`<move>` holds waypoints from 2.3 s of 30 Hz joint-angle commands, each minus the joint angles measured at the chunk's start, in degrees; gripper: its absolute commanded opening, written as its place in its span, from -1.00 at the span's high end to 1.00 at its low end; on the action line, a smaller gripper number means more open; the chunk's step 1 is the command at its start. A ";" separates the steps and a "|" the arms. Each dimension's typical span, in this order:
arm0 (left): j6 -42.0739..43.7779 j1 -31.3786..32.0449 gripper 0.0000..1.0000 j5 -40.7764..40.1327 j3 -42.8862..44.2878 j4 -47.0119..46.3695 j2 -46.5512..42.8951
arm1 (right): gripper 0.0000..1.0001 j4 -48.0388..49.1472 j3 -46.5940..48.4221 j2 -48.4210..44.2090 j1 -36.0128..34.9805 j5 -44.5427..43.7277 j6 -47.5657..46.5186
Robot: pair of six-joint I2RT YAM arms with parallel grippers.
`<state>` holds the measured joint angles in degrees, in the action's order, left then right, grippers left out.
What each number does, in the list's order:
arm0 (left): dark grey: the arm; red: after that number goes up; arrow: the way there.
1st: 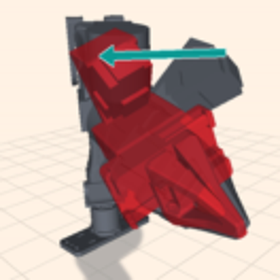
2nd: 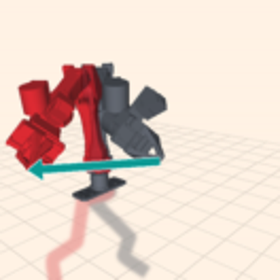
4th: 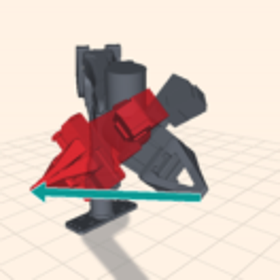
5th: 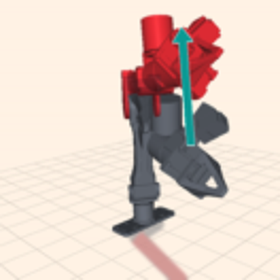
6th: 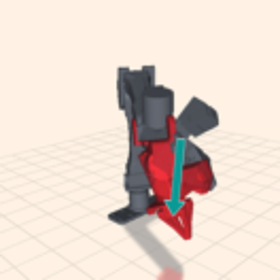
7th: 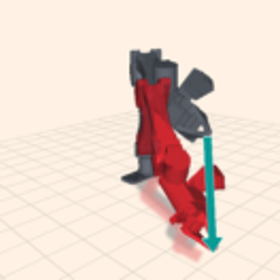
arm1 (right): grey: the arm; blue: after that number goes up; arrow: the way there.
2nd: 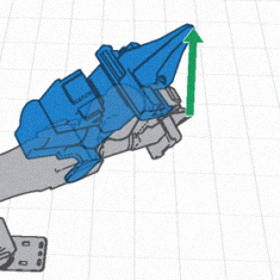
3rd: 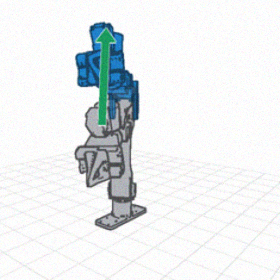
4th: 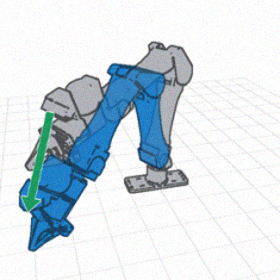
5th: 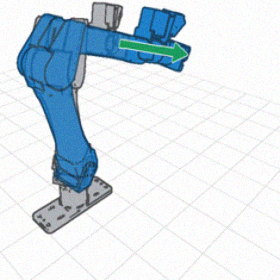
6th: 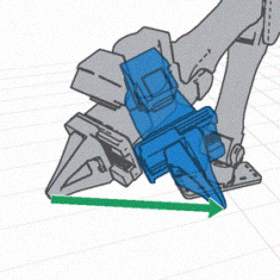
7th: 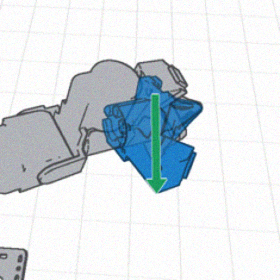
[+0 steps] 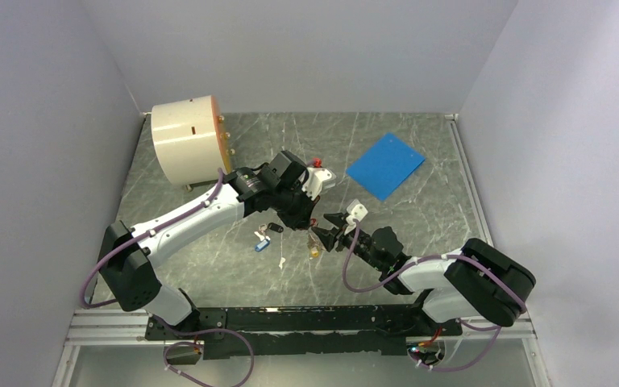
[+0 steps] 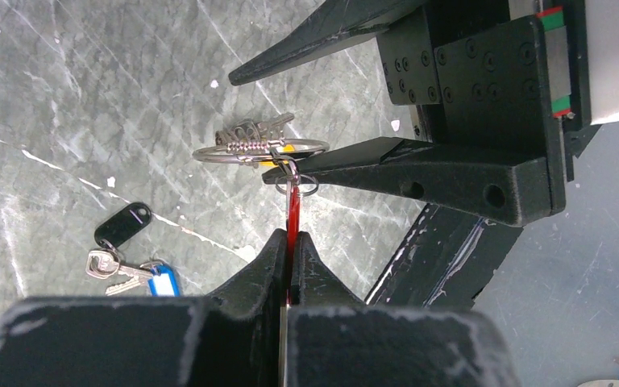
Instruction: Remove the keys from the keyring
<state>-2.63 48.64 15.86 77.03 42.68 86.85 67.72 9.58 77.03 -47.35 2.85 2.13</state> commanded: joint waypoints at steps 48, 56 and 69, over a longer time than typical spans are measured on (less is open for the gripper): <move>4.19 -2.30 0.95 2.11 -0.76 -0.45 -0.11 | 1.00 -1.84 -0.28 -6.24 2.22 2.90 1.98; 7.15 -2.33 0.95 4.07 -1.18 0.46 -0.28 | 1.00 -4.51 -0.05 -8.01 2.96 0.57 4.23; 7.33 -2.35 0.95 4.04 -0.81 0.87 0.90 | 1.00 -8.21 1.35 -8.56 2.97 -2.64 6.19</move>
<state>3.68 46.52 18.57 76.09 42.50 88.07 59.61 9.26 69.54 -45.19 5.02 7.01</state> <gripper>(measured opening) 0.043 0.130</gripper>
